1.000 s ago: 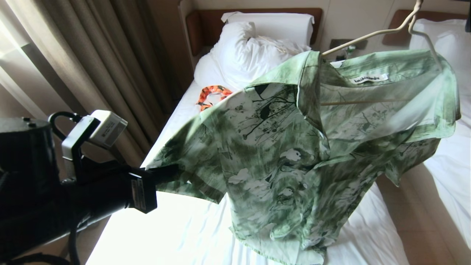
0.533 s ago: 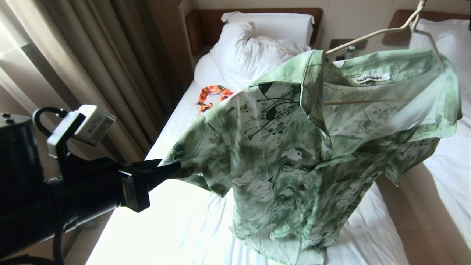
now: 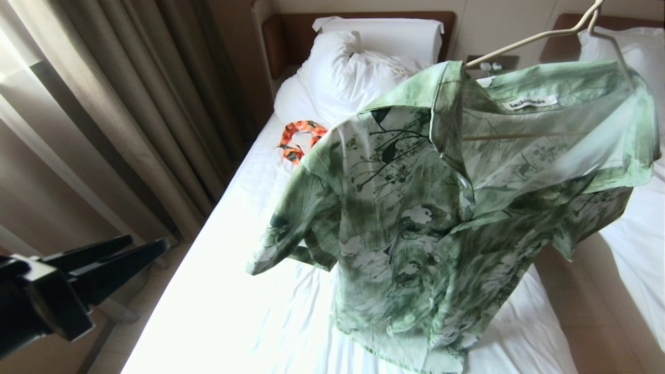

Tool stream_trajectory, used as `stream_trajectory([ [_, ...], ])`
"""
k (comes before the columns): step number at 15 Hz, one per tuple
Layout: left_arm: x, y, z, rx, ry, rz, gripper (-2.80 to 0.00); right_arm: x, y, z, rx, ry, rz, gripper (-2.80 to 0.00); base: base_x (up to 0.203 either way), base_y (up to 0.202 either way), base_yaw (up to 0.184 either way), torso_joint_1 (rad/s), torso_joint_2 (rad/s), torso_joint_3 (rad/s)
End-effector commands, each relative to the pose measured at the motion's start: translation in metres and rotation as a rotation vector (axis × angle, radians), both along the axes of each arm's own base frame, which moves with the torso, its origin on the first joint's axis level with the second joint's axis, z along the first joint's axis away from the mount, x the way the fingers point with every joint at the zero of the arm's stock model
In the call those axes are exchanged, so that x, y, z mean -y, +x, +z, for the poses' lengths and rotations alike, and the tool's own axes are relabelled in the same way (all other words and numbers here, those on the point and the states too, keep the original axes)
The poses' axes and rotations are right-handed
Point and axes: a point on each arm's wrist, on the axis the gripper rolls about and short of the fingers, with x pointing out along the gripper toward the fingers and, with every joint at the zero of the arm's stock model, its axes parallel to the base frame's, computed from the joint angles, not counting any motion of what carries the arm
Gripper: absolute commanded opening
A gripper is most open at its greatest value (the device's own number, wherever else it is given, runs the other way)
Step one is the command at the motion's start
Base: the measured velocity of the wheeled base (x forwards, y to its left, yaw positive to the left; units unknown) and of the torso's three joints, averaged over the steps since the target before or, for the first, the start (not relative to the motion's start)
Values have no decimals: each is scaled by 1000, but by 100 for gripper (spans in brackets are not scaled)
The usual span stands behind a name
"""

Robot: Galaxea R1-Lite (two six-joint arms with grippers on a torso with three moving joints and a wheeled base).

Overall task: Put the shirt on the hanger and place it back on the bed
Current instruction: Take the clothes hanger out of the clothes

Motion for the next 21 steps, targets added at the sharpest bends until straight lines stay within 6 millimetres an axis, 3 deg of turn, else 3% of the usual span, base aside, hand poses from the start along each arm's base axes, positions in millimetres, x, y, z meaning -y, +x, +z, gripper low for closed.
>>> stream_trajectory([
  [1,-24,-43,-1,123,-66,92,-280,0,2,7,22,15,-7,-280,0,0,0,0,0,0],
  [6,-49,-105,-40,96,-143,298,-280,-3,9,31,159,116,-25,-280,0,0,0,0,0,0],
  [9,-51,-107,-51,41,-230,441,-280,-5,11,44,250,160,-17,-280,0,0,0,0,0,0],
  [21,-47,-107,-50,41,-240,421,-280,3,21,48,269,164,-77,-280,0,0,0,0,0,0],
])
